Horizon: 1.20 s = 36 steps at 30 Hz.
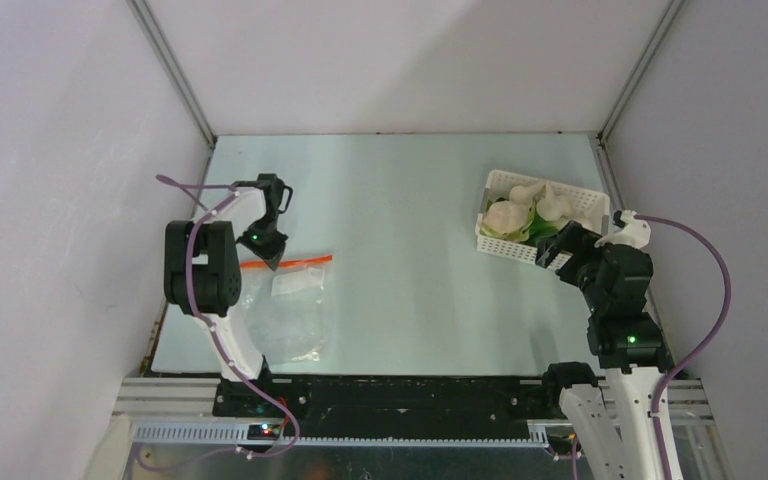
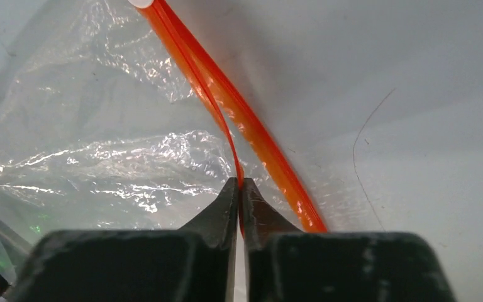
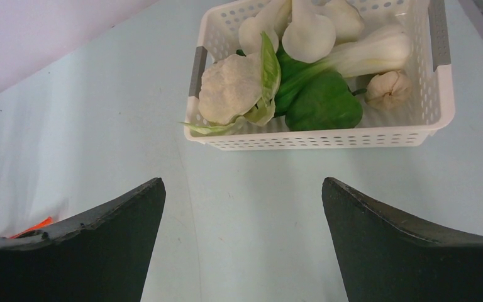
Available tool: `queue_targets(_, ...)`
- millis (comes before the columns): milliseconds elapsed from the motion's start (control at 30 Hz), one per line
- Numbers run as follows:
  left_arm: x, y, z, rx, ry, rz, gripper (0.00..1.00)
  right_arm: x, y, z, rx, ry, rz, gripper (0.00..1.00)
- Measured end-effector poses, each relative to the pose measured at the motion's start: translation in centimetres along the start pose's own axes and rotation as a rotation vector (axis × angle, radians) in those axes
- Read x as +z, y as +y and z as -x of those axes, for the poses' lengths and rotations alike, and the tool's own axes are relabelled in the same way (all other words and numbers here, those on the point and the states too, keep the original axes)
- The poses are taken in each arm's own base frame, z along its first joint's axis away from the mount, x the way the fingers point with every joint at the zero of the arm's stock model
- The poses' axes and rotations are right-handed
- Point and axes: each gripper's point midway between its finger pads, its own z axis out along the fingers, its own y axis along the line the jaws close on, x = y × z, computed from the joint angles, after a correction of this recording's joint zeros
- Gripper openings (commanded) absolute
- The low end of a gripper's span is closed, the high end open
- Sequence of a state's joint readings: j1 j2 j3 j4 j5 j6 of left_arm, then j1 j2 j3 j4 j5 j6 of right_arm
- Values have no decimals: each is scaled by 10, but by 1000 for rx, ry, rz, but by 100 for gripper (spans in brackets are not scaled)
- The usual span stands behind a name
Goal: Place the food in the zip-top bag and seal the zipper
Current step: Pick up the zipper food storage bag at the center of the board, then open the zipper of the food storage bag at the center of the board.
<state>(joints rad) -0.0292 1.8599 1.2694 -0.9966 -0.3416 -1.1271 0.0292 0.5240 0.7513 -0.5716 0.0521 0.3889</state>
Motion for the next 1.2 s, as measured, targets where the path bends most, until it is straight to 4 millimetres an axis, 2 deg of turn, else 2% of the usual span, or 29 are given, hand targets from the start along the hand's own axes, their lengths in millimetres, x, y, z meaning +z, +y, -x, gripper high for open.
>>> queue_targets(200,-9,-3,3,-7,-7,-35,0,0,0,0,2,0,0,100)
queue_targets(367,-28,-9,5,28,-43,-104,0,-2,8,-2,3,13,45,100)
queue_targets(500,-64,-25,-2,129,-107,-229,0,-5,18,-4,3,27,102,100)
queue_targets(600,-108,-45,-14,228,-182,-376,0,-7,27,-7,3,42,155,100)
queue_targets(700,-156,-63,-31,343,-263,-541,0,-11,38,-12,1,72,221,100)
queue_targets(867,-222,-74,-67,541,-386,-783,0,-21,65,-22,17,148,375,100)
queue_targets(1000,-257,-70,-100,665,-427,-952,0,-24,85,-31,70,226,470,100)
queue_targets(1200,-288,-63,-160,822,-414,-1120,0,-32,134,-60,66,363,613,100)
